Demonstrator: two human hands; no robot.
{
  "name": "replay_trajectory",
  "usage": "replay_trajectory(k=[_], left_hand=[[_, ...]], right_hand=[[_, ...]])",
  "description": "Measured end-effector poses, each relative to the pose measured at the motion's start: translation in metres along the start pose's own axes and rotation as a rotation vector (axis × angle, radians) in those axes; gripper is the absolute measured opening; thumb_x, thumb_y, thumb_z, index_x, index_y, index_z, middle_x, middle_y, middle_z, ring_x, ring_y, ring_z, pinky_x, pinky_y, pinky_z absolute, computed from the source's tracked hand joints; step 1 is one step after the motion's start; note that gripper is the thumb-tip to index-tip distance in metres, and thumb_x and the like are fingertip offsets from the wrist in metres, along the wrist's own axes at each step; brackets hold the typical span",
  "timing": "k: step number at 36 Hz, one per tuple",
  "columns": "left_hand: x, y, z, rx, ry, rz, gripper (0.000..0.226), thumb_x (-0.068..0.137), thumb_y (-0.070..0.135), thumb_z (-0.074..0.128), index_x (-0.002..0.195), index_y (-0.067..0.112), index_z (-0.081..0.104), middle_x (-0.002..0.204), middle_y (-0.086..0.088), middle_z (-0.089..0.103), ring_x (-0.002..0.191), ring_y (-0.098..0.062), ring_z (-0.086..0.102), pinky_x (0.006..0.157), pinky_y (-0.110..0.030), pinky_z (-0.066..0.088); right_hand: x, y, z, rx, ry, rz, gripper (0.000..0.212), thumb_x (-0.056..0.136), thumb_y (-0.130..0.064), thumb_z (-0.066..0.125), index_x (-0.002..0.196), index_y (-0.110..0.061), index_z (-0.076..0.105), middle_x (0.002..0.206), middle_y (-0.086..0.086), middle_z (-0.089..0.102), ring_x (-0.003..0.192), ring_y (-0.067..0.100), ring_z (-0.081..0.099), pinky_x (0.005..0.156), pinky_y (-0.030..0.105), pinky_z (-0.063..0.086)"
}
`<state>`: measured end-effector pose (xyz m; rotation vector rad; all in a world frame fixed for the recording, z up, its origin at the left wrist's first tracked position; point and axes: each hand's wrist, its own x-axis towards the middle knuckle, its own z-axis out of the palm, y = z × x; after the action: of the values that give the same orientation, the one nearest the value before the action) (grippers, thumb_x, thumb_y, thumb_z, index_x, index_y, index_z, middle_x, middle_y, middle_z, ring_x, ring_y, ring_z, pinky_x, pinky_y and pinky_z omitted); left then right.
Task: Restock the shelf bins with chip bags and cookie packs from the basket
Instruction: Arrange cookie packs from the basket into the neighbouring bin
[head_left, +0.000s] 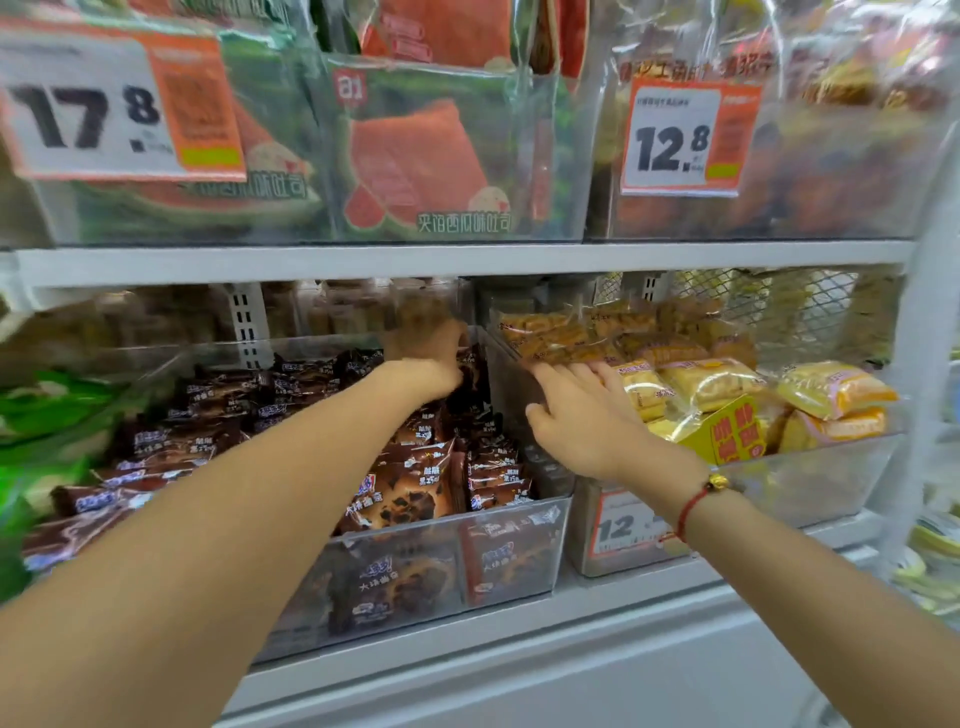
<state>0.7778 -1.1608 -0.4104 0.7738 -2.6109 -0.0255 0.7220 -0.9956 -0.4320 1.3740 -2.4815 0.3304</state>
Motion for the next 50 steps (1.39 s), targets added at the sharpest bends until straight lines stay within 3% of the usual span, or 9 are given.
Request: replay_trajectory(k=[4,10,18,32,38,40,44,47,50], left_hand=[[-0.035,0.008,-0.023,-0.132,-0.077,-0.023,0.044,0.088,0.015,0.062,0.129,0.019,0.046,0.116,-0.005,0.057,0.107,-0.024,0.056,0.084,-0.032,0.046],[-0.099,0.010,-0.057,-0.215,0.107,0.060,0.044,0.079,0.016,0.069,0.120,0.030,0.061,0.117,0.011,0.064,0.111,-0.013,0.057,0.081,-0.028,0.045],[-0.195,0.008,-0.065,-0.544,0.125,0.005,0.034,0.075,0.010,0.069,0.101,0.032,0.067,0.091,0.014,0.069,0.085,-0.008,0.065,0.079,-0.032,0.054],[-0.373,-0.047,0.067,-0.477,-0.481,-0.302,0.025,0.084,0.016,0.060,0.104,0.031,0.065,0.109,0.014,0.066,0.106,-0.011,0.060,0.088,-0.028,0.048],[-0.434,-0.064,0.142,-0.446,-1.031,-0.287,0.034,0.091,0.017,0.061,0.125,0.019,0.061,0.129,-0.003,0.058,0.111,-0.023,0.059,0.094,-0.037,0.049],[-0.457,-0.062,0.170,-0.424,-1.122,-0.297,0.033,0.094,0.019,0.057,0.126,0.017,0.060,0.133,-0.003,0.053,0.114,-0.022,0.056,0.097,-0.035,0.047],[-0.497,-0.051,0.218,-0.521,-1.186,-0.533,0.025,0.099,0.031,0.049,0.078,0.018,0.044,0.078,0.006,0.035,0.064,-0.008,0.040,0.067,-0.025,0.039],[-0.512,-0.042,0.237,-0.664,-1.100,-0.765,0.025,0.097,0.038,0.051,0.089,0.019,0.038,0.079,0.002,0.043,0.063,-0.011,0.039,0.062,-0.025,0.037],[-0.519,-0.039,0.256,-0.747,-0.955,-0.867,0.042,0.095,0.029,0.059,0.064,0.013,0.036,0.055,-0.002,0.032,0.047,-0.012,0.030,0.052,-0.027,0.030]], right_hand=[[-0.006,-0.003,-0.014,-0.081,-0.074,-0.018,0.050,0.097,-0.031,0.040,0.143,-0.014,0.032,0.141,0.006,0.043,0.132,0.023,0.034,0.113,0.038,0.015],[-0.037,-0.010,-0.027,-0.083,0.097,-0.069,0.052,0.093,-0.027,0.049,0.143,-0.017,0.038,0.146,0.002,0.038,0.137,0.020,0.028,0.113,0.038,0.017],[-0.127,-0.029,-0.021,0.281,0.189,-0.096,0.028,0.079,-0.001,0.062,0.098,-0.021,0.069,0.096,-0.003,0.057,0.093,0.019,0.056,0.072,0.036,0.049],[-0.273,-0.084,0.119,0.426,-0.631,0.062,0.022,0.084,-0.015,0.060,0.089,-0.035,0.065,0.095,-0.007,0.068,0.077,0.009,0.059,0.082,0.029,0.050],[-0.307,-0.112,0.180,0.265,-1.069,-0.059,0.032,0.093,-0.014,0.055,0.125,-0.015,0.057,0.116,0.004,0.056,0.090,0.015,0.055,0.079,0.024,0.047],[-0.321,-0.119,0.202,0.166,-1.199,-0.076,0.039,0.092,-0.019,0.060,0.130,-0.013,0.054,0.126,0.008,0.054,0.100,0.023,0.055,0.089,0.035,0.049],[-0.345,-0.128,0.234,0.019,-1.358,-0.084,0.044,0.092,-0.020,0.060,0.130,-0.004,0.049,0.130,0.018,0.053,0.103,0.029,0.055,0.087,0.038,0.047],[-0.354,-0.130,0.251,-0.015,-1.343,-0.063,0.050,0.091,-0.032,0.061,0.130,-0.007,0.043,0.130,0.014,0.052,0.103,0.028,0.054,0.082,0.036,0.043],[-0.362,-0.132,0.267,-0.040,-1.287,-0.040,0.080,0.087,-0.050,0.062,0.143,-0.005,0.027,0.138,0.014,0.046,0.120,0.031,0.051,0.092,0.037,0.044]])
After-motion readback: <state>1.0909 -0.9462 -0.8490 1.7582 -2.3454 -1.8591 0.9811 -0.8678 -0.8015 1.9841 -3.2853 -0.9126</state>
